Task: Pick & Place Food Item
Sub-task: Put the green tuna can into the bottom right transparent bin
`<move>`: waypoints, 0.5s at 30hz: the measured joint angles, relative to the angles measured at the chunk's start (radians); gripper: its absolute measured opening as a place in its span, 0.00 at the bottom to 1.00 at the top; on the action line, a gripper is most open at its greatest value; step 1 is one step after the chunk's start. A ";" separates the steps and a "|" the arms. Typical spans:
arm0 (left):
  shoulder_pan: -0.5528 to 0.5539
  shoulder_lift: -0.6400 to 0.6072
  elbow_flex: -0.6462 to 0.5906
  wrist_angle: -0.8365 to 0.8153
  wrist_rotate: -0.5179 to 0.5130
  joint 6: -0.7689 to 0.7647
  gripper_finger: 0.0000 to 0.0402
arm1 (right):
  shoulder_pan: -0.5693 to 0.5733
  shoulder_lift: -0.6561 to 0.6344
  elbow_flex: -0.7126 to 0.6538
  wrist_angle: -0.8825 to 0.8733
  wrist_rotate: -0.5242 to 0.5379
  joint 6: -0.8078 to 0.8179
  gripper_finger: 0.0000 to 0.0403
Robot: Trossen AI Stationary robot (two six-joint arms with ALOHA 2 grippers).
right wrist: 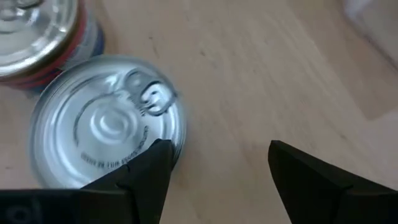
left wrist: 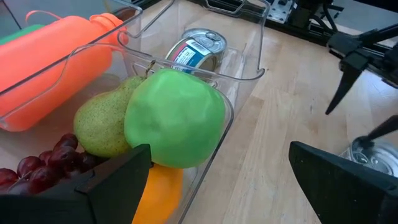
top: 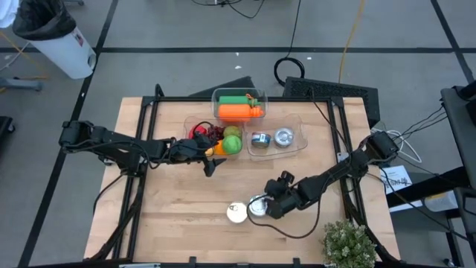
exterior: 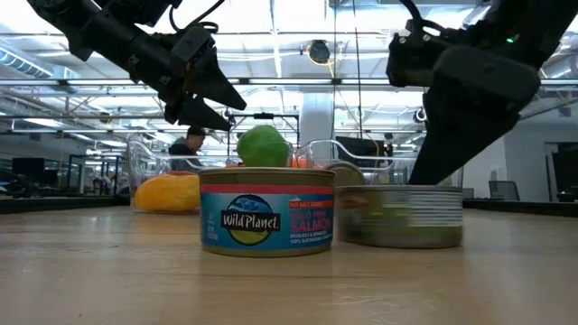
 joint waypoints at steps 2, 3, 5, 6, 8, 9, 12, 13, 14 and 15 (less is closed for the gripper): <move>0.000 0.000 0.000 0.000 0.000 0.000 0.98 | -0.005 -0.003 -0.016 -0.005 0.019 0.000 0.62; 0.000 0.000 0.000 0.000 0.000 0.000 0.98 | -0.008 -0.003 -0.025 -0.006 0.031 0.001 0.62; 0.000 0.000 0.000 0.000 0.000 0.000 0.98 | -0.016 -0.002 -0.048 -0.012 0.061 0.010 0.62; 0.000 0.000 0.000 0.000 0.000 0.000 0.98 | -0.021 -0.002 -0.061 -0.015 0.072 0.019 0.62; 0.000 0.000 0.000 0.000 0.000 0.000 0.98 | -0.032 -0.001 -0.088 -0.019 0.086 0.037 0.62; 0.000 0.000 0.000 0.000 0.000 -0.001 0.98 | -0.038 0.000 -0.101 -0.024 0.077 0.044 0.62; 0.000 0.000 0.000 -0.001 0.000 -0.001 0.98 | -0.050 -0.001 -0.138 -0.029 0.073 0.074 0.62; 0.000 0.000 0.000 -0.001 0.000 -0.001 0.98 | -0.055 0.000 -0.147 -0.023 0.076 0.084 0.62; 0.000 0.000 0.000 -0.002 0.000 -0.001 0.98 | -0.060 0.000 -0.156 -0.014 0.083 0.098 0.62; 0.000 0.000 0.000 0.000 0.000 -0.001 0.98 | -0.061 0.000 -0.161 -0.019 0.084 0.105 0.62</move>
